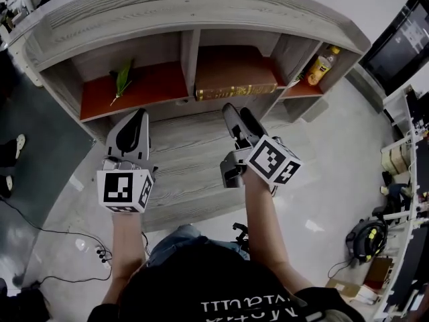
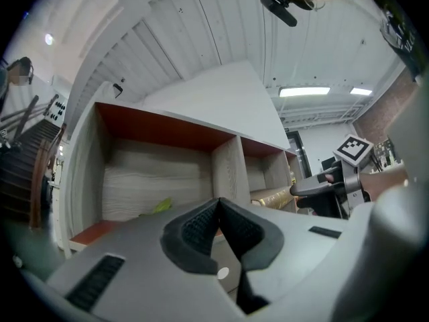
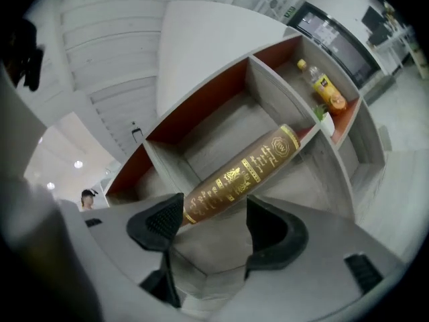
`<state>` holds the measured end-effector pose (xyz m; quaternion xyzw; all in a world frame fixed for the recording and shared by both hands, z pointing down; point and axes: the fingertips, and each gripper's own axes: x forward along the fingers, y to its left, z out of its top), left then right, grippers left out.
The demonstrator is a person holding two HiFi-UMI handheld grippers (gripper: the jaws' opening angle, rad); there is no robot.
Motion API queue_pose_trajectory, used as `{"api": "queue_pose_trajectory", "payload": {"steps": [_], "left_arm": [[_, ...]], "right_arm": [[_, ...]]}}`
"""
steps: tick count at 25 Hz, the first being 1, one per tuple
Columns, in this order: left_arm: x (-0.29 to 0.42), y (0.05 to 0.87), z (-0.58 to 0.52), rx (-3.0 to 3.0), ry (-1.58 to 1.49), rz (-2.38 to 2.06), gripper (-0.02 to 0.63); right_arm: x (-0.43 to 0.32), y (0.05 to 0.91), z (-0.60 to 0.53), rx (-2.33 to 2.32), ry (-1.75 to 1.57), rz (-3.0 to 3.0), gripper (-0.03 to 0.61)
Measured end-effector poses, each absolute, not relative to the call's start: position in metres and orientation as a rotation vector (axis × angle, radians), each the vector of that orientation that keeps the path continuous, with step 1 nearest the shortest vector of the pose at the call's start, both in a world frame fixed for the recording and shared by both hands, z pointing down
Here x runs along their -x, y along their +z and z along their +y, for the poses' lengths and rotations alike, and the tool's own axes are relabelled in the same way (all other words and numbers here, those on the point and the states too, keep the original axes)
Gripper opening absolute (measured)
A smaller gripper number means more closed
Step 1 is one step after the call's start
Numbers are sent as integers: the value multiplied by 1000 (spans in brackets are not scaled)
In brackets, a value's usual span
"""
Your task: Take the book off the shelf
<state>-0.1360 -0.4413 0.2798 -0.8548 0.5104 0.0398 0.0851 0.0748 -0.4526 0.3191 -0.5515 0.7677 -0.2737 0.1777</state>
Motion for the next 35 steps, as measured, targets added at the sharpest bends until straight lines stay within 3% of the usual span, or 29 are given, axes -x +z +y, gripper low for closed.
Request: {"api": "queue_pose_trajectory", "payload": {"steps": [7,35], "left_arm": [[124,279,-463,2578,97,1472,11],[125,284,-448,2375,-9,1734,11]], "right_arm": [[-85,331,-479,1241,-1075,1861,314],[-98,333,-557,1065,-1263,1791,339]]}}
